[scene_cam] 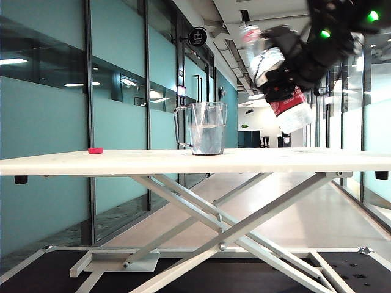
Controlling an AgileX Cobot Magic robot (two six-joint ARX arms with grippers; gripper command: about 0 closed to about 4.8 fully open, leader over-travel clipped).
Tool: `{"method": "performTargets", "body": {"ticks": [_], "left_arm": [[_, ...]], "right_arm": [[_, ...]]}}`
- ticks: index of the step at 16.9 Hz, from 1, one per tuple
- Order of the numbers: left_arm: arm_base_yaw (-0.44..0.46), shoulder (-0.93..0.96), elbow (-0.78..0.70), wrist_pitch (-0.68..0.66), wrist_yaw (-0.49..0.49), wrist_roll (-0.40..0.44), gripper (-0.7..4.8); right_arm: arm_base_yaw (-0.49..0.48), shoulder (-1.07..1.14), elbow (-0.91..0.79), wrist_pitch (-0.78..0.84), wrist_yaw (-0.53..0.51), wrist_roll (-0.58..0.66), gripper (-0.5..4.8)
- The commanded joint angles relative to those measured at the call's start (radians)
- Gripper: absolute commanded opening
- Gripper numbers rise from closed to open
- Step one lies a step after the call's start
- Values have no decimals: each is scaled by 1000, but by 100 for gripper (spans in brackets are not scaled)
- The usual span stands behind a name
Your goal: Pick up the mineral water bottle on the table and pour water into the mug until it's half full.
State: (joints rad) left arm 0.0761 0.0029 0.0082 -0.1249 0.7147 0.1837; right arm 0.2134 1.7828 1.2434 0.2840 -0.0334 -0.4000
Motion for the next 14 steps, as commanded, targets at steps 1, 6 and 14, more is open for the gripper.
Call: {"method": "performTargets", "body": {"ticks": [1, 6, 14], "left_arm": [[0, 1, 2, 2, 5, 0, -5], [0, 1, 2, 2, 5, 1, -5], [0, 1, 2, -2, 8, 12, -5]], "right_arm": [[-53, 79, 5, 142, -228, 192, 176], [-61, 173, 5, 327, -339, 281, 180], [-82, 192, 5, 390, -422, 308, 284]]}}
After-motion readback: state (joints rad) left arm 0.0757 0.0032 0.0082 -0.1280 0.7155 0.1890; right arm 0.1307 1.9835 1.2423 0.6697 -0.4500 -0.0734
